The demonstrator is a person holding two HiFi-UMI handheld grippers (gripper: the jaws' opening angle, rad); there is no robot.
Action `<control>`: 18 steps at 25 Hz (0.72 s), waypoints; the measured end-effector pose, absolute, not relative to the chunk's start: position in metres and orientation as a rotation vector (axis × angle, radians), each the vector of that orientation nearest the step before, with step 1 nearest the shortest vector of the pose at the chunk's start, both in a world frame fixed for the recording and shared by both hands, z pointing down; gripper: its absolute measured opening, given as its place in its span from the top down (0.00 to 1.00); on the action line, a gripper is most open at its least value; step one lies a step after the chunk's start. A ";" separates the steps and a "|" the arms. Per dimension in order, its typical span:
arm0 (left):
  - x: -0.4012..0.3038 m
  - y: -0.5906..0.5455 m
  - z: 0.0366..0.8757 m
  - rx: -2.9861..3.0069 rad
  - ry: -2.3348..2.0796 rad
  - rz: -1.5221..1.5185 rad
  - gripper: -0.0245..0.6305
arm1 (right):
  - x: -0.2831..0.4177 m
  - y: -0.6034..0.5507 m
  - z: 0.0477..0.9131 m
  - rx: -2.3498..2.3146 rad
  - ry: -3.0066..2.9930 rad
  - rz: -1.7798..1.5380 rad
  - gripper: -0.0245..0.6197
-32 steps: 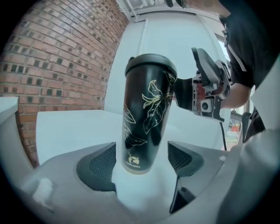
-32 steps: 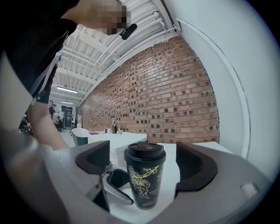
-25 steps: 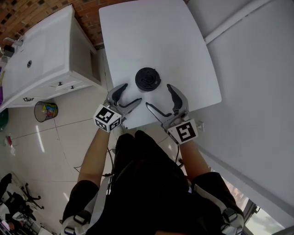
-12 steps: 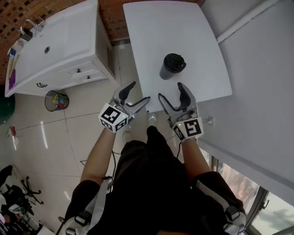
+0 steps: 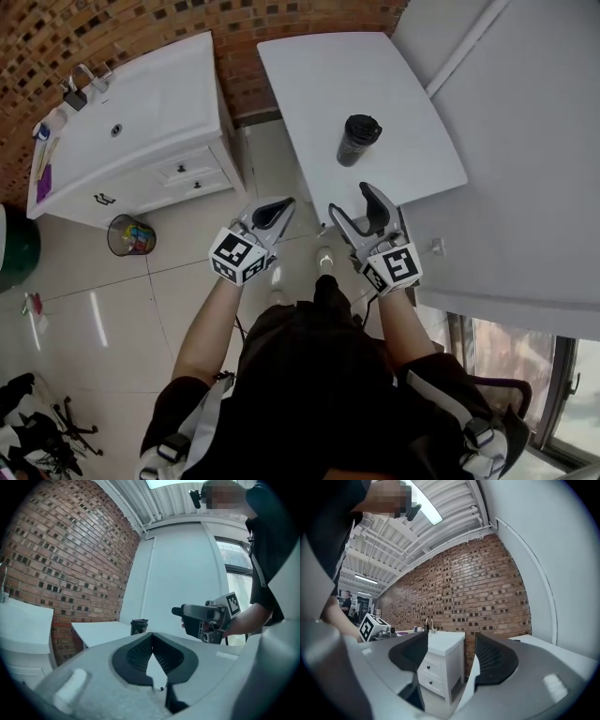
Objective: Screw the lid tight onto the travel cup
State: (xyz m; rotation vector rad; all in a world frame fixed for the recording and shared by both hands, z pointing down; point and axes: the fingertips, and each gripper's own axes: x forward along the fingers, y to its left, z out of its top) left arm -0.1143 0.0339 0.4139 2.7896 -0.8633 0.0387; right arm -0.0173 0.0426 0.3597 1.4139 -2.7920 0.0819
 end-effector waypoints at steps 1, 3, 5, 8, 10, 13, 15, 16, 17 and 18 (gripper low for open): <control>-0.116 0.039 0.412 2.797 -0.850 0.035 0.96 | -0.017 0.050 0.358 1.420 -2.793 0.092 0.48; -0.118 0.049 0.406 2.813 -0.830 0.025 0.96 | -0.018 0.066 0.353 1.411 -2.802 0.121 0.48; -0.121 0.060 0.401 2.821 -0.817 0.004 0.96 | -0.023 0.087 0.351 1.372 -2.816 0.135 0.48; -0.124 0.073 0.397 2.823 -0.802 -0.018 0.96 | -0.025 0.108 0.352 1.353 -2.810 0.118 0.49; -0.123 0.082 0.397 2.819 -0.783 -0.019 0.96 | -0.021 0.117 0.353 1.379 -2.802 0.131 0.49; -0.119 0.089 0.393 2.803 -0.764 -0.036 0.96 | -0.016 0.123 0.352 1.378 -2.812 0.155 0.50; -0.119 0.090 0.384 2.819 -0.769 -0.049 0.96 | -0.012 0.121 0.349 1.375 -2.830 0.179 0.51; -0.120 0.090 0.380 2.826 -0.777 -0.052 0.96 | -0.008 0.119 0.348 1.381 -2.839 0.194 0.52; -0.122 0.089 0.377 2.828 -0.788 -0.053 0.96 | -0.003 0.117 0.347 1.392 -2.840 0.210 0.53; -0.124 0.088 0.374 2.823 -0.804 -0.053 0.96 | 0.002 0.115 0.347 1.412 -2.830 0.229 0.54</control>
